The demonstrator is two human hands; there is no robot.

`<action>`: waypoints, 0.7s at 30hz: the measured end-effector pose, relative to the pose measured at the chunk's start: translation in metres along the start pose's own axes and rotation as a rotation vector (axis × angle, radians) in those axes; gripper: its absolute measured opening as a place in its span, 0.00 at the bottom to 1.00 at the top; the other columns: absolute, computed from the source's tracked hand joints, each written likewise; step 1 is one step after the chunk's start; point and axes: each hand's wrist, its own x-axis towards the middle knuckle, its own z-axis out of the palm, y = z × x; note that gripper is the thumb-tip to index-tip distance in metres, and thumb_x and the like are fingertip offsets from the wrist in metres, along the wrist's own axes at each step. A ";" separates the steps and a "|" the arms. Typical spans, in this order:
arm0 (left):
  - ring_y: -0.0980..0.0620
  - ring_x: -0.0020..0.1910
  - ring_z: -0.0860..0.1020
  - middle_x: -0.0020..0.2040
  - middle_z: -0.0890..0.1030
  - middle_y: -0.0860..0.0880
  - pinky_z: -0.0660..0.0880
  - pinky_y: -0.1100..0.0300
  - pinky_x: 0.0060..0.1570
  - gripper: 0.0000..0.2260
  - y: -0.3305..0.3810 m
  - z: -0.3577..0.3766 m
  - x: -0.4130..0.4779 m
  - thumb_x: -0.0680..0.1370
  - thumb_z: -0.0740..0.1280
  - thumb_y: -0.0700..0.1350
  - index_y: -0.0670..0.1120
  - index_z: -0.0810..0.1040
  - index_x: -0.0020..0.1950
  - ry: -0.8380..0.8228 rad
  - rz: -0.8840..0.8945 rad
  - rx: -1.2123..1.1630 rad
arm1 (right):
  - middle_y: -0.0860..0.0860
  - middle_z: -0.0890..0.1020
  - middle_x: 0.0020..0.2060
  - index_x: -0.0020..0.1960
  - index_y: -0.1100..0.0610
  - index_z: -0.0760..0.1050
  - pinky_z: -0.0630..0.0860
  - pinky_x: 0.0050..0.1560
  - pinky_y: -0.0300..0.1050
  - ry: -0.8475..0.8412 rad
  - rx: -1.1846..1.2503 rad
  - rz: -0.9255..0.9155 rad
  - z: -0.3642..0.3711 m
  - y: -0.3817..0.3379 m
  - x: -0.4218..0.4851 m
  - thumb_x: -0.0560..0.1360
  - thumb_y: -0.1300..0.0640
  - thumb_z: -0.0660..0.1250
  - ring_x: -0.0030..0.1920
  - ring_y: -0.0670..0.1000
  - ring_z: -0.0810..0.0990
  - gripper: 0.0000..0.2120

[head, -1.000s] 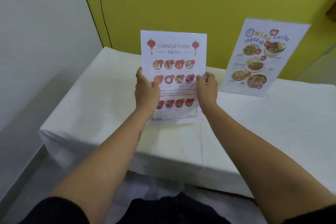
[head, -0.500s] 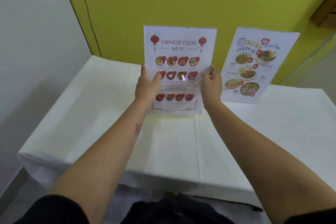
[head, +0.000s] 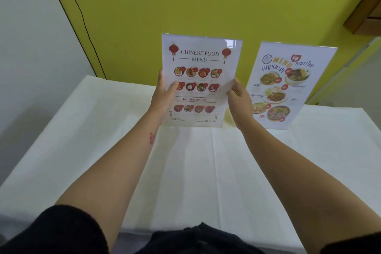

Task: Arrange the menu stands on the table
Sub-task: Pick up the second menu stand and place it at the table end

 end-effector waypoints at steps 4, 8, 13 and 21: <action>0.50 0.67 0.75 0.71 0.73 0.58 0.72 0.44 0.66 0.34 -0.008 0.004 0.003 0.73 0.59 0.62 0.66 0.50 0.78 0.025 -0.011 0.015 | 0.42 0.75 0.70 0.77 0.44 0.62 0.73 0.67 0.50 -0.009 -0.053 -0.030 0.004 0.008 0.000 0.77 0.54 0.58 0.68 0.47 0.74 0.28; 0.51 0.66 0.76 0.71 0.74 0.59 0.73 0.43 0.65 0.35 -0.022 0.003 -0.004 0.72 0.59 0.66 0.65 0.52 0.77 0.017 -0.019 0.048 | 0.42 0.79 0.64 0.75 0.44 0.62 0.77 0.60 0.54 -0.056 -0.117 -0.046 0.010 0.026 -0.008 0.74 0.52 0.59 0.60 0.48 0.79 0.29; 0.51 0.65 0.75 0.70 0.73 0.56 0.74 0.55 0.58 0.29 -0.046 0.009 -0.015 0.80 0.62 0.51 0.59 0.53 0.78 -0.027 -0.053 0.039 | 0.45 0.77 0.64 0.74 0.49 0.60 0.74 0.56 0.50 -0.148 -0.140 -0.023 0.015 0.039 -0.013 0.71 0.47 0.66 0.61 0.51 0.77 0.34; 0.63 0.55 0.77 0.60 0.77 0.61 0.73 0.60 0.49 0.25 -0.028 0.010 0.004 0.81 0.63 0.47 0.59 0.58 0.75 -0.089 -0.047 -0.030 | 0.47 0.77 0.65 0.72 0.50 0.61 0.72 0.53 0.48 -0.125 -0.104 -0.005 0.014 0.039 0.005 0.74 0.52 0.67 0.61 0.53 0.76 0.28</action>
